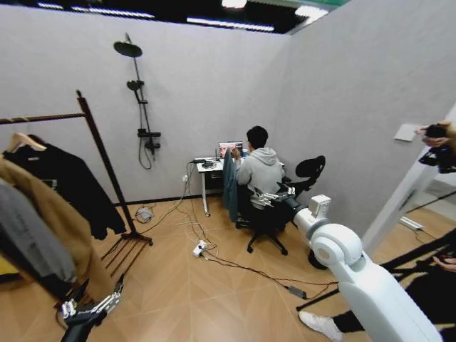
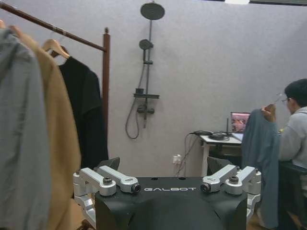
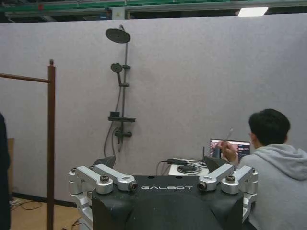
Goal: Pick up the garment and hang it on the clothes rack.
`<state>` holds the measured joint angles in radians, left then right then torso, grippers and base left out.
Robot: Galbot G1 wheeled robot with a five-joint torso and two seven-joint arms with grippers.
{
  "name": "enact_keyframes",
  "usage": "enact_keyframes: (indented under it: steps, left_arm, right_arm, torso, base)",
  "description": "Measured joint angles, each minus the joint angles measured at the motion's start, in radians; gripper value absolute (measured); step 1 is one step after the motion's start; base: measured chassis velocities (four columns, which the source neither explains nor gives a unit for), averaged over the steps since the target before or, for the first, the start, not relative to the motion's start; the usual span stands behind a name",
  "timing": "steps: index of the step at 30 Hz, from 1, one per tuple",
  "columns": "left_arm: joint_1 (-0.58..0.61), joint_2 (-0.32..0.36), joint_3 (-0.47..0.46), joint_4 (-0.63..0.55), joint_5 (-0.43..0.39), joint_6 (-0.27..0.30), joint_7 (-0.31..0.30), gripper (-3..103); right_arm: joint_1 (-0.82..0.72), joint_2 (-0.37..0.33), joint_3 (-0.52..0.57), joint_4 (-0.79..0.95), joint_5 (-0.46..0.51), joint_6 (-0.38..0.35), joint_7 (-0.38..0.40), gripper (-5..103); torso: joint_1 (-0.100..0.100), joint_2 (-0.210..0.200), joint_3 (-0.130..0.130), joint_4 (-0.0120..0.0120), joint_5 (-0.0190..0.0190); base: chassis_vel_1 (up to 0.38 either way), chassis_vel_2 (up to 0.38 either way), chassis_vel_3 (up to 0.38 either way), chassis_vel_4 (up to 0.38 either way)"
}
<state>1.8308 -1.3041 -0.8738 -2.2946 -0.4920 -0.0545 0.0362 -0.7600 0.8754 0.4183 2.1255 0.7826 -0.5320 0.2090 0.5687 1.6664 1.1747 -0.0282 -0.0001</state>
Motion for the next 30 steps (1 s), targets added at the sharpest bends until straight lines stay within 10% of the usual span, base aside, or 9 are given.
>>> enact_keyframes:
  steps: [30]
  left_arm:
    - [0.0, 0.0, 0.0, 0.0, 0.0, 0.0, 0.0, 100]
  right_arm:
    - [0.001, 0.007, -0.006, -0.014, -0.014, 0.005, -0.006, 100]
  torso:
    - [0.0, 0.0, 0.0, -0.0004, -0.0001]
  base:
    - [0.153, -0.126, -0.122, 0.147]
